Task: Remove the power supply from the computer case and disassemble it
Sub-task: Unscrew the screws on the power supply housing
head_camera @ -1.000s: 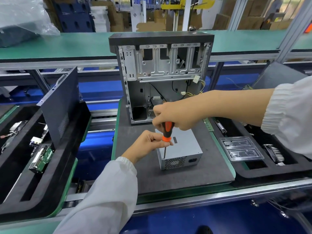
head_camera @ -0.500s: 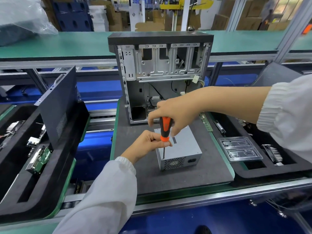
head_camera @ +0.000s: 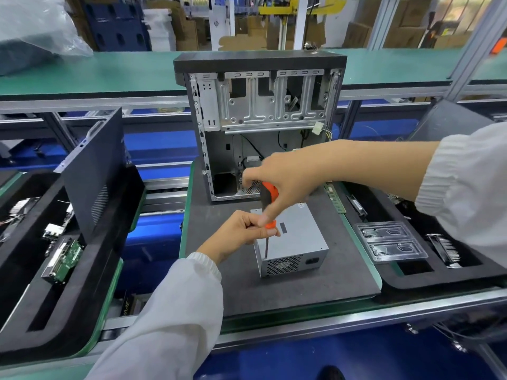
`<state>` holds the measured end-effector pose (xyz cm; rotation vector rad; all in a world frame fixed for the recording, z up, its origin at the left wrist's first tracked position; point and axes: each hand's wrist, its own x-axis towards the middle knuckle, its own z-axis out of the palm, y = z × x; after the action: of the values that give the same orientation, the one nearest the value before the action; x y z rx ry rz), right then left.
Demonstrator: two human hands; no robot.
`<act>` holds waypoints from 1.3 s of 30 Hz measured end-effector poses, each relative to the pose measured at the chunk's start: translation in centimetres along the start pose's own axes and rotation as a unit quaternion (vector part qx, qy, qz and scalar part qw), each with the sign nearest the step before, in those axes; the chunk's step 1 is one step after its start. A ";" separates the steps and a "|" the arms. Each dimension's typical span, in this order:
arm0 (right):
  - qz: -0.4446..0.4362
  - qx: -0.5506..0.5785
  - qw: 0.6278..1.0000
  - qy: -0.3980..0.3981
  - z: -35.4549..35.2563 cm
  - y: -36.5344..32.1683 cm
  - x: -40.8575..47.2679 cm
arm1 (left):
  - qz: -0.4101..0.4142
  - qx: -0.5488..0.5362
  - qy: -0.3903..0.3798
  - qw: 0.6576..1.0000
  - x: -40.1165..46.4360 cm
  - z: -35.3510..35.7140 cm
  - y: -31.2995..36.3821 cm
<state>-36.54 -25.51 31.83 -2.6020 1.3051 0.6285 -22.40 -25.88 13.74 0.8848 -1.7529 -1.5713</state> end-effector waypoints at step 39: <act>0.129 -0.011 0.991 -0.022 0.7 -1.0 -0.2 | -0.007 0.058 -0.020 0.998 0.2 0.4 1.1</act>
<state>-36.07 -24.56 31.22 -2.4406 1.6436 0.7385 -22.92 -25.74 14.78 0.9279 -1.8849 -1.5181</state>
